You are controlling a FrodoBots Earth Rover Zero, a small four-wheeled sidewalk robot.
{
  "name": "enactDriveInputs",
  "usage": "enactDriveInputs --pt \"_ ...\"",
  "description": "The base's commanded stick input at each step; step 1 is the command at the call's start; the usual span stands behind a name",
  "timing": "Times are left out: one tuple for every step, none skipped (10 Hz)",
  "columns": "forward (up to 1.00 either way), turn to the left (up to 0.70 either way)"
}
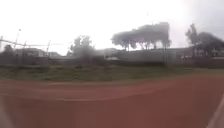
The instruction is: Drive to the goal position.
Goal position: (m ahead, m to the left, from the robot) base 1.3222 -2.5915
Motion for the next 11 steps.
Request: enactDriveInputs --pt "0.5 0.0" --pt "0.5 0.0" --pt "0.5 0.0" --pt "0.5 0.0" --pt "0.5 0.0" --pt "0.5 0.0" --pt "0.5 0.0" --pt "0.5 0.0" --pt "0.5 0.0" --pt "0.5 0.0" --pt "0.5 0.0"
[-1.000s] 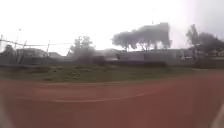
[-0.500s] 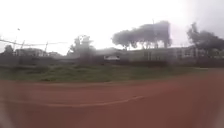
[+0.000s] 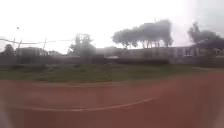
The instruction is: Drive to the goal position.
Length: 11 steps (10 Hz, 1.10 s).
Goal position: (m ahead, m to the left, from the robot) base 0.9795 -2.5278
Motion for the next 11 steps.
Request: enactDriveInputs --pt "0.5 0.0" --pt "0.5 0.0" --pt "0.5 0.0" --pt "0.5 0.0" --pt "0.5 0.0" --pt "0.5 0.0" --pt "0.5 0.0" --pt "0.5 0.0" --pt "0.5 0.0" --pt "0.5 0.0" --pt "0.5 0.0"
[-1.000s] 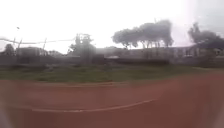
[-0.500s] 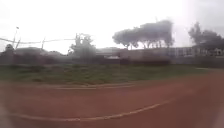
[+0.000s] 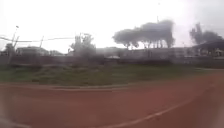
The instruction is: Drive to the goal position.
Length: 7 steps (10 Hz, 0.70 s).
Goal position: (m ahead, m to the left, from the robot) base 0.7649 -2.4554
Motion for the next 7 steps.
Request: enactDriveInputs --pt "0.5 0.0" --pt "0.5 0.0" --pt "0.5 0.0" --pt "0.5 0.0" --pt "0.5 0.0" --pt "0.5 0.0" --pt "0.5 0.0"
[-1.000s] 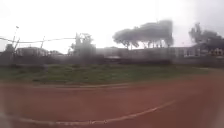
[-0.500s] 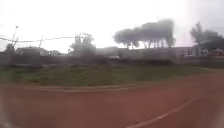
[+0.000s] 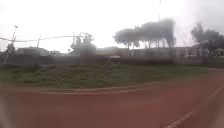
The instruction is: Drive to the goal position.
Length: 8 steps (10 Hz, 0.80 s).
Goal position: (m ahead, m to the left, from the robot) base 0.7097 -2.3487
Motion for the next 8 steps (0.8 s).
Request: enactDriveInputs --pt "0.5 0.0" --pt "0.5 0.0" --pt "0.5 0.0" --pt "0.5 0.0" --pt "0.5 0.0" --pt "0.5 0.0" --pt "0.5 0.0" --pt "0.5 0.0"
